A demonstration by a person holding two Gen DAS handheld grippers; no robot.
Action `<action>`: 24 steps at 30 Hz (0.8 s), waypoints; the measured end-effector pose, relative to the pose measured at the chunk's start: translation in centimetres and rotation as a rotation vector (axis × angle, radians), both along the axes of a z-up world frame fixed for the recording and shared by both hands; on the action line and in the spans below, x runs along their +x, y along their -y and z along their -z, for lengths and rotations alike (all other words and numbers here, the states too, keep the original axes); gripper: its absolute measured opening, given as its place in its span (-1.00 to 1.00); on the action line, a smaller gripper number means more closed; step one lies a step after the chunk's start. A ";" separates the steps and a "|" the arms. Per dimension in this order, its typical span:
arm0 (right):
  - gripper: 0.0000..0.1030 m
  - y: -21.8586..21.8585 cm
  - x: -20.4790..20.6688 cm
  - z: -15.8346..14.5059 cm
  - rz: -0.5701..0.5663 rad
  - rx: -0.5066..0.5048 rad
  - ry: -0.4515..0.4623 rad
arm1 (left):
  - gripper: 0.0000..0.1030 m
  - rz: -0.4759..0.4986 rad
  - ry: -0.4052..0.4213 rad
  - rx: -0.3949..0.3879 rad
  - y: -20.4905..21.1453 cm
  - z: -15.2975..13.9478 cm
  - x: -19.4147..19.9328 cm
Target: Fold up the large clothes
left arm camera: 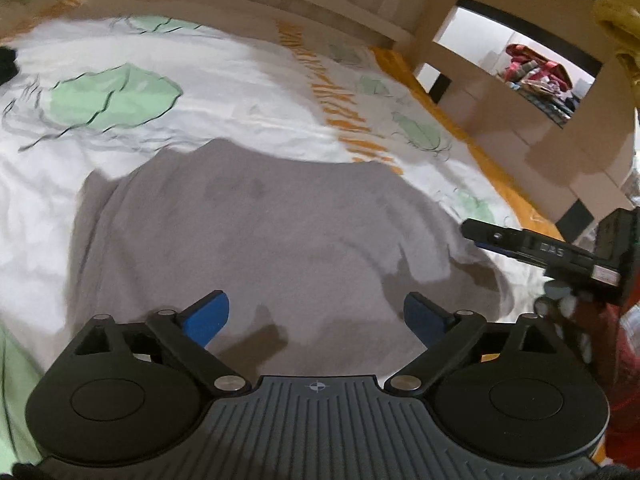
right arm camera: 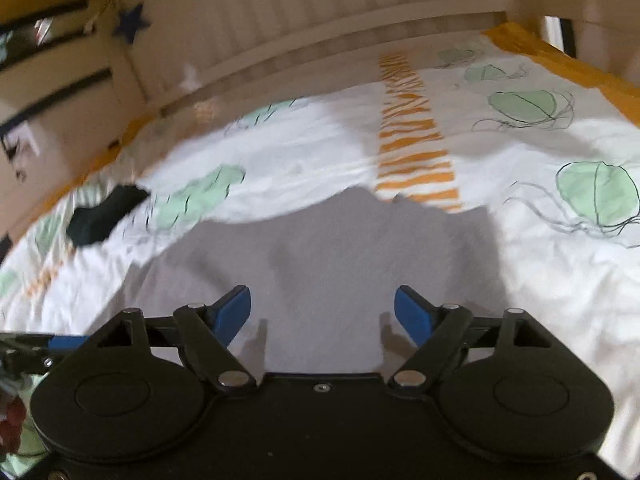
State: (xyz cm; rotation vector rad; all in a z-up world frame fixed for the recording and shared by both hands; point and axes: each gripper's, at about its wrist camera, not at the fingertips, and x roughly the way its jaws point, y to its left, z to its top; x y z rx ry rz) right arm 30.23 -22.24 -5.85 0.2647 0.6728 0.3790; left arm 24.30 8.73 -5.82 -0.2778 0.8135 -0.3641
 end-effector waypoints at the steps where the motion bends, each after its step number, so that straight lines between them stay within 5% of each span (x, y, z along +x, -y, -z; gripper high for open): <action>1: 0.58 0.6 0.8 0.1 0.003 0.010 0.002 | 0.85 0.004 0.004 0.005 0.6 -0.2 0.5; 7: 0.58 1.8 3.9 1.5 -0.052 0.050 0.008 | 0.85 -0.001 0.008 0.012 3.6 -0.3 3.4; 12: 0.53 3.0 6.3 5.4 -0.001 0.057 -0.131 | 0.85 -0.038 -0.011 0.046 5.4 1.0 6.5; 18: 0.52 2.8 5.6 5.1 -0.034 0.022 -0.090 | 0.85 -0.072 -0.071 0.101 6.4 4.5 9.6; 24: 0.52 4.1 5.6 2.7 -0.019 0.085 -0.003 | 0.98 -0.042 -0.032 0.186 7.7 5.6 9.0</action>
